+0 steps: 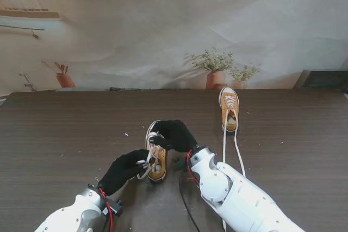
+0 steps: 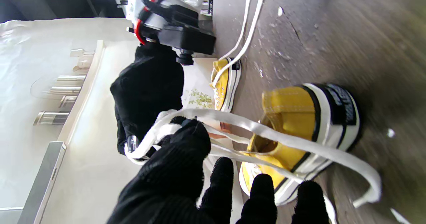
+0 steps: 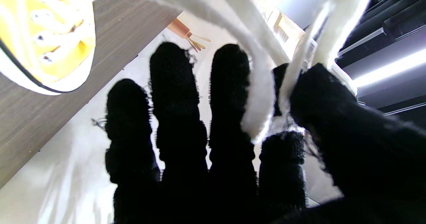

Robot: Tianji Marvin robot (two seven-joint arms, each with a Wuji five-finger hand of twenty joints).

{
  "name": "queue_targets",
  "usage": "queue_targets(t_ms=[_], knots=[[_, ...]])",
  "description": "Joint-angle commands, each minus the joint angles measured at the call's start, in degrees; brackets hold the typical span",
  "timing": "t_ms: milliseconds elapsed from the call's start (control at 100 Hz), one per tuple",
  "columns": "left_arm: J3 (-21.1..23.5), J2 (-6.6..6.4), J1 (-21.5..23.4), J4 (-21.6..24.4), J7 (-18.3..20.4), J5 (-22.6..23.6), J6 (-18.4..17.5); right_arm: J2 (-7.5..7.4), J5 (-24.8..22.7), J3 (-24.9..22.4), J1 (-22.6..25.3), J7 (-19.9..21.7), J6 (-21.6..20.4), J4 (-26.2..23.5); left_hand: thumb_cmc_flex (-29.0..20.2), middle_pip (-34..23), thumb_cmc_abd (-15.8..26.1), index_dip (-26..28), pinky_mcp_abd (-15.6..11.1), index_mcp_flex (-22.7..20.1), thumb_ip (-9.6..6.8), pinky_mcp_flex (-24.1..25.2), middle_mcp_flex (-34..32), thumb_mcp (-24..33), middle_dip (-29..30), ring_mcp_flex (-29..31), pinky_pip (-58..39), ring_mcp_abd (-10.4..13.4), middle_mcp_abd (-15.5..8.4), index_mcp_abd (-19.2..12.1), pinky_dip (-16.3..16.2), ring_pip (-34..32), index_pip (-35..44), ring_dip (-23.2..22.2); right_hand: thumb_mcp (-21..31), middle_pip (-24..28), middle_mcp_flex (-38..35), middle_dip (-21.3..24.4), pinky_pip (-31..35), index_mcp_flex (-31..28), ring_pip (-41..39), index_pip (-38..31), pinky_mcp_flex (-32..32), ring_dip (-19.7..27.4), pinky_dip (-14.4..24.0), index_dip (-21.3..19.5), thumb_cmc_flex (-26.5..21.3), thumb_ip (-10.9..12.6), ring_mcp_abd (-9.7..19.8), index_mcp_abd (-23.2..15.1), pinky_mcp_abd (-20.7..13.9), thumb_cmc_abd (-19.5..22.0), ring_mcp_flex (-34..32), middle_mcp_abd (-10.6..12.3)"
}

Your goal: Tie the shoelaces into a bow on the shoes

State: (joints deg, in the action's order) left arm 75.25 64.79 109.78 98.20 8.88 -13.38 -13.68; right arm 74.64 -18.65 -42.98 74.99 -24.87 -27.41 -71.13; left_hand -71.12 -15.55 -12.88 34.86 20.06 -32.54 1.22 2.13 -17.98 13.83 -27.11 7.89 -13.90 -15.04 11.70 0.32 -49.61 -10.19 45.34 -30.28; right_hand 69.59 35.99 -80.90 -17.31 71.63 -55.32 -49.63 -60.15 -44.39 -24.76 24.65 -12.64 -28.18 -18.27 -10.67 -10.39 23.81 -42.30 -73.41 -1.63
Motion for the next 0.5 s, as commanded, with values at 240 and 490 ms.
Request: queue_targets(t_ms=[240, 490], knots=[[-1.03, -0.96, -1.24, 0.22, 6.59, -2.14, 1.17, 0.16, -0.46, 0.48, -0.4, 0.48, 0.15, -0.33, -2.85, 3.13, 2.17, -4.49, -6.53, -7.8, 0.21, 1.47, 1.47, -1.02, 3.59, -1.37, 1.21, 2.26, -1.18, -3.54, 0.64, 5.15, -5.93, 0.94, 2.91, 0.74, -2.46, -0.5, -0.26, 0.13, 0.89, -0.89, 0.64, 0.91, 0.37, 0.43, -0.36, -0.27, 0.71, -3.8, -0.98, 0.11, -1.35, -0.57], [-1.07, -1.56, -1.26, -0.43, 9.46, -2.35, 1.54, 0.18, -0.72, 0.8, -0.21, 0.36, -0.22, -0.34, -2.81, 6.08, 7.69, -21.6, -9.5, -3.15, -0.92, 3.74, 5.74, -6.44, 6.6, -5.07, 3.66, 4.85, -3.85, -5.27, 4.14, 6.19, -28.53, 2.29, 2.97, 0.75, -2.4, -0.51, -0.27, 0.16, 0.9, -0.89, 0.64, 0.89, 0.39, 0.5, -0.4, -0.27, 0.75, -3.87, -0.98, 0.08, -1.31, -0.61]])
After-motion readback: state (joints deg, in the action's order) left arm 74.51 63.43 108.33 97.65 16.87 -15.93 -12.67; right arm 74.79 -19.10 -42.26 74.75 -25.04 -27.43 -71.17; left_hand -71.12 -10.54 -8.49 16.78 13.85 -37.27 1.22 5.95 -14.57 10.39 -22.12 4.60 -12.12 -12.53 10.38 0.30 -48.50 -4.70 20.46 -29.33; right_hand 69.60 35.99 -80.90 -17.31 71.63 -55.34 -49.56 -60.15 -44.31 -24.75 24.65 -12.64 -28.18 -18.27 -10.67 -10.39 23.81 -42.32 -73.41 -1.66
